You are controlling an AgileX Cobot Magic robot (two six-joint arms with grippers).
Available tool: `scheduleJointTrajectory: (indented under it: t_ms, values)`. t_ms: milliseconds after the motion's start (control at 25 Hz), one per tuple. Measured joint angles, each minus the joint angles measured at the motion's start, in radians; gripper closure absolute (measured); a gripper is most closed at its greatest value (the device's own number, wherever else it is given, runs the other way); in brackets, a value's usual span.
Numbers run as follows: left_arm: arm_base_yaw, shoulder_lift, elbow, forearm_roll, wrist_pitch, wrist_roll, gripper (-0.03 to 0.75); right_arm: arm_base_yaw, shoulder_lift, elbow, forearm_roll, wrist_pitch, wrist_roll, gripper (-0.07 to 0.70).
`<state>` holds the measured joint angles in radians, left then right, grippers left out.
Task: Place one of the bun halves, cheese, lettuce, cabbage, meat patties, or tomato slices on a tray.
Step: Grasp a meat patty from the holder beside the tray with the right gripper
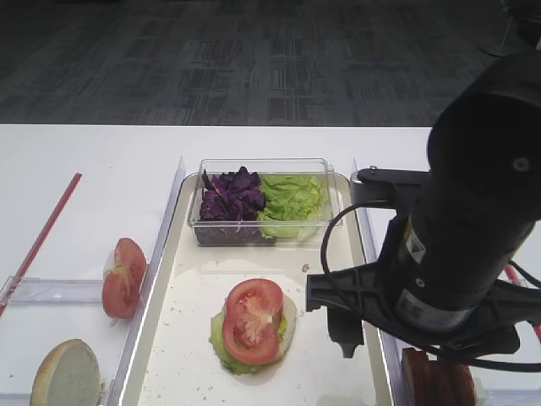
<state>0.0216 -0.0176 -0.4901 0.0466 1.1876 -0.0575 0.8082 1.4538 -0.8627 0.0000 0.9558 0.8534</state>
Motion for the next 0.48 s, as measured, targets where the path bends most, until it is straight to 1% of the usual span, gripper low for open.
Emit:
scheduleJointTrajectory:
  t_ms: [280,480]
  values:
    - [0.000,0.000,0.000,0.000,0.000,0.000,0.097,0.000,0.041,0.000,-0.014,0.003,0.011,-0.001]
    - [0.000,0.000,0.000,0.000,0.000,0.000,0.097,0.000,0.062,0.000,-0.016,-0.014,0.011,0.043]
